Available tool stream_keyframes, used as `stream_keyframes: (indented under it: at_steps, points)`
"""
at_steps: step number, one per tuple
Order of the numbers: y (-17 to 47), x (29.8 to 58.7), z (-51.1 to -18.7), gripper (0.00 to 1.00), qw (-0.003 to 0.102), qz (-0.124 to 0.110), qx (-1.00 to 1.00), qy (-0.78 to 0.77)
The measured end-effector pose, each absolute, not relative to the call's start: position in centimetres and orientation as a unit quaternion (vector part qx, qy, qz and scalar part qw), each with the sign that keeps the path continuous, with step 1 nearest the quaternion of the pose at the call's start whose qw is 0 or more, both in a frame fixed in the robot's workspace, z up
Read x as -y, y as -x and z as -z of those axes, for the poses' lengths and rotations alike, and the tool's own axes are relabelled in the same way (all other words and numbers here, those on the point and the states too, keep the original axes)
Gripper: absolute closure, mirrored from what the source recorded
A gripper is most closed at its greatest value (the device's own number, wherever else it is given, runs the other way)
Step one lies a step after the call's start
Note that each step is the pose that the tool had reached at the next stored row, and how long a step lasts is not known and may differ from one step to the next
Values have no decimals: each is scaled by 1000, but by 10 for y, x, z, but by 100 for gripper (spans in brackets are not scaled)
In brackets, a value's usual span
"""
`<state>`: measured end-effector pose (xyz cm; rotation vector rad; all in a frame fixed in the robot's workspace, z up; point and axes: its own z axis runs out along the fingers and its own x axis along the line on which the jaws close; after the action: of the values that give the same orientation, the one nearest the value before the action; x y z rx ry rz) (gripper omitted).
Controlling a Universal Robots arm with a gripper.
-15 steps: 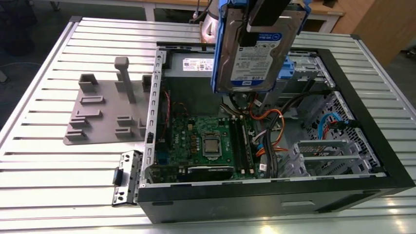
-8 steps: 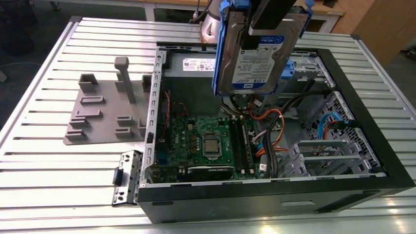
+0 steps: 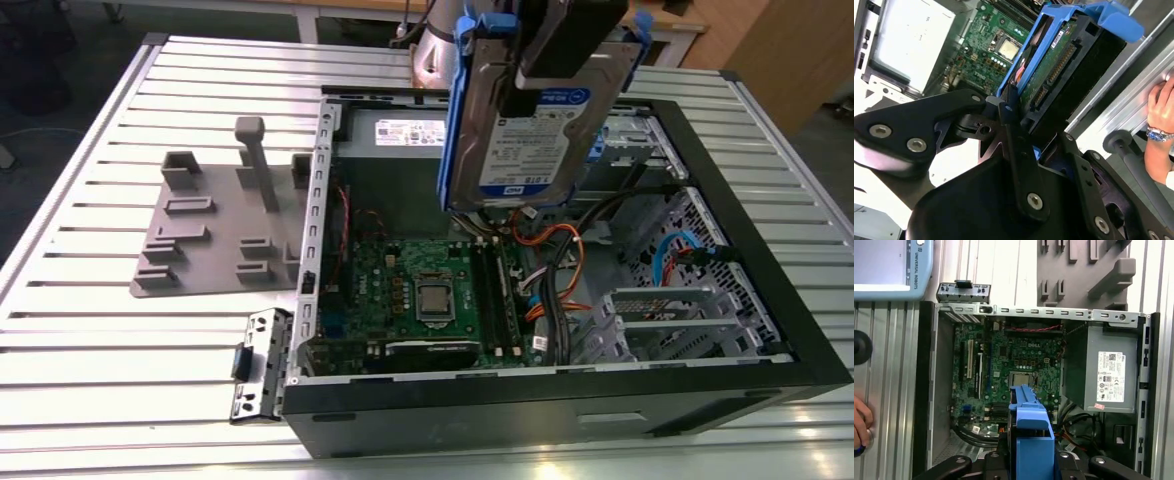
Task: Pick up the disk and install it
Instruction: 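Pick up the disk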
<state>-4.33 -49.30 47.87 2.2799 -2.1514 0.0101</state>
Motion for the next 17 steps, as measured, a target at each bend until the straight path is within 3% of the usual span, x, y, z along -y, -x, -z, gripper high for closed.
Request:
stream_keyframes:
  at_steps: [4,17]
  points:
    - [43,506,-477,64,3,-2,686,-727]
    - [42,536,-471,64,-14,14,686,-727]
